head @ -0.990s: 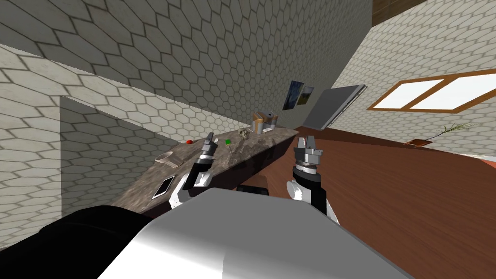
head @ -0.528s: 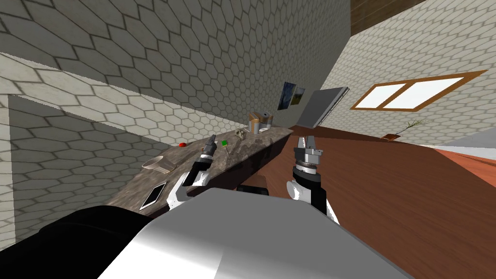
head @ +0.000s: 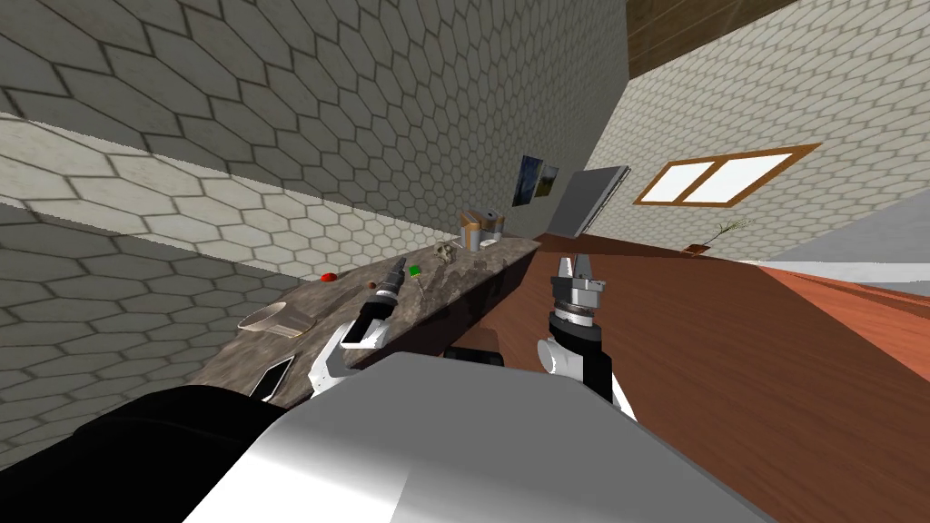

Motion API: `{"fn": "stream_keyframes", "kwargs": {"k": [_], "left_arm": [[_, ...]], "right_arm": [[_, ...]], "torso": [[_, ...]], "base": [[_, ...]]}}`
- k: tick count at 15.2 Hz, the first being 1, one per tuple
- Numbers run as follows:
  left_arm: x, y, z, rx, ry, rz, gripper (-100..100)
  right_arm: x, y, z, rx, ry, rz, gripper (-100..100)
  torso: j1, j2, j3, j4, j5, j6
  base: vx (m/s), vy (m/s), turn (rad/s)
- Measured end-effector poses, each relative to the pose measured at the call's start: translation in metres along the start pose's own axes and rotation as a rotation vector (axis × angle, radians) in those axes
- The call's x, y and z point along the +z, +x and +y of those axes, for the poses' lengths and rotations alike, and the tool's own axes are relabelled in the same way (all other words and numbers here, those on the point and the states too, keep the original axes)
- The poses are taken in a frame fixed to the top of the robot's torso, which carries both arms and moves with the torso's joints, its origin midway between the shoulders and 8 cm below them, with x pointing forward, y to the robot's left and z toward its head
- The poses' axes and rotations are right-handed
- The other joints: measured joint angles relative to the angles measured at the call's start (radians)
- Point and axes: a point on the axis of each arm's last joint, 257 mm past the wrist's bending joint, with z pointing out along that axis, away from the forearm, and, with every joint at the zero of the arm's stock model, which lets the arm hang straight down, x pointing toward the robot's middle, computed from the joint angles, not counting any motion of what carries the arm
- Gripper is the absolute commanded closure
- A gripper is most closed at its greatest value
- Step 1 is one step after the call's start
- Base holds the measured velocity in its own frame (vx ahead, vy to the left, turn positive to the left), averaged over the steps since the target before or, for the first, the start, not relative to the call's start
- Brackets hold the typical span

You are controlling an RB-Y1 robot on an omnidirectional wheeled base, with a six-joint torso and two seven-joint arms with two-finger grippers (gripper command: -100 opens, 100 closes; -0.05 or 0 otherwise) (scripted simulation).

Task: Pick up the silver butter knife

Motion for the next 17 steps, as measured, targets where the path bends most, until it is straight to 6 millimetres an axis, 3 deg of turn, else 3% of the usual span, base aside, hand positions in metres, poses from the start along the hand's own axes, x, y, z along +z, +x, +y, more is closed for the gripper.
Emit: {"fn": "stream_keyframes", "kwargs": {"k": [8, 17], "left_arm": [[-0.001, -0.008, 0.052, 0.117, -0.177, 0.007, -100], [-0.020, -0.025, 0.111, 0.235, -0.379, 0.017, -100]], "right_arm": [[0.000, 0.000, 0.000, 0.000, 0.000, 0.000, 0], [0.000, 0.000, 0.000, 0.000, 0.000, 0.000, 0]], "torso": [[0.000, 0.000, 0.000, 0.000, 0.000, 0.000], [0.000, 0.000, 0.000, 0.000, 0.000, 0.000]], "base": [[0.007, -0.001, -0.122], [0.009, 0.001, -0.127]]}}
